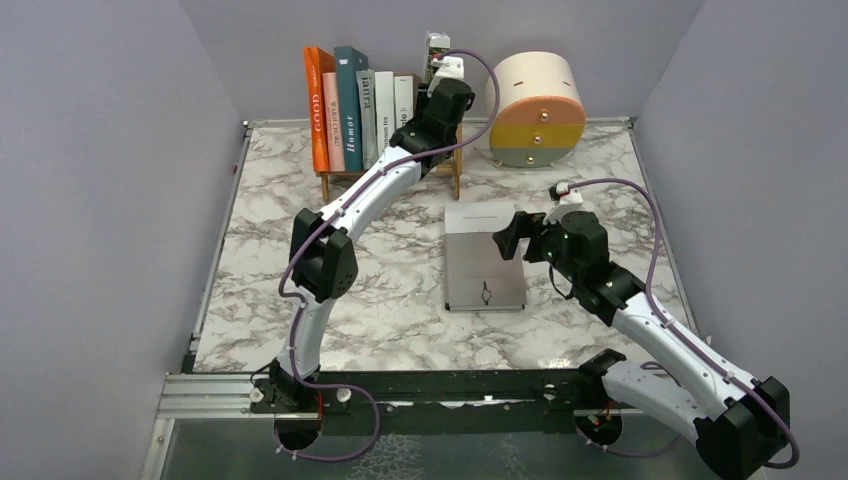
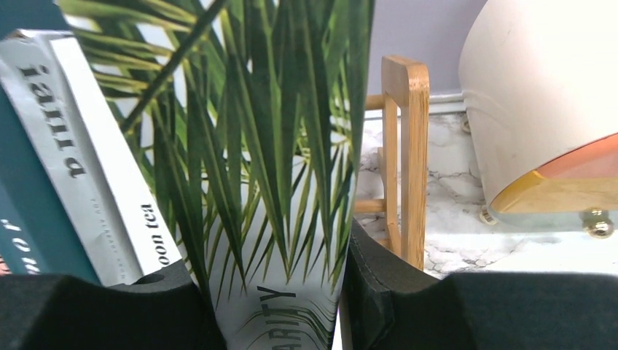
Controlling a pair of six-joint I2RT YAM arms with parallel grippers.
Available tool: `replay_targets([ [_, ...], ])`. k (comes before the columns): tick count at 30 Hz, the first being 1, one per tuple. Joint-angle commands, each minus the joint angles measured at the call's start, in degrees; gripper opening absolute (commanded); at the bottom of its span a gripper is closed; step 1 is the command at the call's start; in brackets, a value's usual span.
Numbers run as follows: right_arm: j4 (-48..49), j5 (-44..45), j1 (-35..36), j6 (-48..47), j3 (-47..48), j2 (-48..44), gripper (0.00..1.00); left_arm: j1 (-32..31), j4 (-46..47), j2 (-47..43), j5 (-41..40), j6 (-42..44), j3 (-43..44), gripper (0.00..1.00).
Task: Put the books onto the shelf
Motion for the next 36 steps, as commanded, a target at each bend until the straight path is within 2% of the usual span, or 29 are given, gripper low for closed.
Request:
replay_targets([
  [1, 1.27, -1.29, 0.3, -0.22, -0.12, -0.65, 0.93, 0.89, -0.04, 2.73, -2.91, 1.25, 2.76, 0.0],
  [11, 0.77, -0.62, 0.3, -0.85, -0.24, -1.43, 0.93, 2.46, 0.35, 7.12, -1.01, -0.47, 4.39, 0.0],
  [21, 0.94, -0.71, 0.3, -1.01, -0.1, -1.09, 0.93, 5.53, 0.04, 7.87, 4.61, -2.98, 3.61, 0.0],
  [33, 0.77, -0.47, 0.3, -0.9, -0.17, -0.9, 0.93, 6.01, 0.08, 10.15, 5.56, -2.64, 4.67, 0.0],
  [36, 0.79, -0.45, 0.3, -0.9, -0.18, -0.83, 0.93, 6.06, 0.05, 10.41, 5.85, -2.65, 4.89, 0.07],
])
